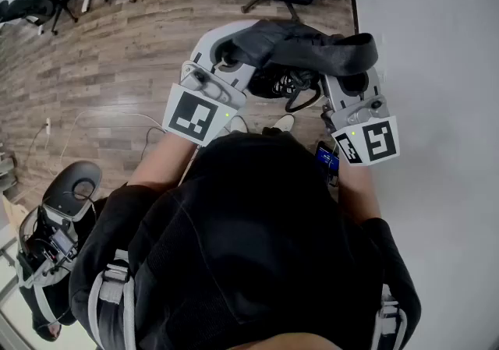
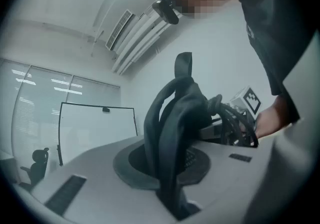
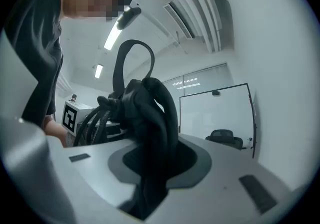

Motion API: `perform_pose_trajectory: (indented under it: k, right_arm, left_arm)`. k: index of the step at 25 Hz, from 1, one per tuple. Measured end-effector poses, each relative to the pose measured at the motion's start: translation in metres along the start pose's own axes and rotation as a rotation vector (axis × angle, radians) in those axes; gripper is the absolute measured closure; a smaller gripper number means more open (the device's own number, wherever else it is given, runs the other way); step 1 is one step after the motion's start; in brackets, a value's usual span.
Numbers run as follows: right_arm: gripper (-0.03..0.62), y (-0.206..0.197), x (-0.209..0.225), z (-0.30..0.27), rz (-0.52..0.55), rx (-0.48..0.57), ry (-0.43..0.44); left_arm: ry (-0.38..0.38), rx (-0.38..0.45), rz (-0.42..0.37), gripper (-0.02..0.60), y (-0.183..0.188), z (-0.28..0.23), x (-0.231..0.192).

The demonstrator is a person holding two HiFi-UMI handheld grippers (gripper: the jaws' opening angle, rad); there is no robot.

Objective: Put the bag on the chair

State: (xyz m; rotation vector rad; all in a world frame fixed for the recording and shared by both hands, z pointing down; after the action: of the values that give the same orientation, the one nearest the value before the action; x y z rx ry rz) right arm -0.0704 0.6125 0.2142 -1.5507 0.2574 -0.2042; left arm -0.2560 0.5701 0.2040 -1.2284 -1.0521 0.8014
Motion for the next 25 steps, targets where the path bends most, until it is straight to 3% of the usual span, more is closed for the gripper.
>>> perform_pose_trajectory:
  k: [11, 25]
  right_arm:
    - [0.513, -0.016, -0.032, -0.010, -0.011, -0.019, 0.047]
    - [0.513, -0.031, -0.066, -0.027, 0.006, -0.012, 0.014]
  left_arm:
    - [0.011, 0.009, 0.020, 0.543, -0.016, 0.034, -0.005]
    - [-0.017, 0.013, 0.079, 0.543, -0.041, 0.059, -0.030]
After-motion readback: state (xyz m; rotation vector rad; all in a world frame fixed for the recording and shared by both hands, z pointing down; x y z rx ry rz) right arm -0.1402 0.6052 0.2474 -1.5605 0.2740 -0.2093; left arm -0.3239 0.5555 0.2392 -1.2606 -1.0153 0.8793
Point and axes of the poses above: the fingertips, and each gripper's own axes: z backward along the fingers, x to its right, y out of its top, the point moved 7 cm from there along z, backward along the fingers, and after that the axes turned 15 degrees about -y, right-handed, at the moved point
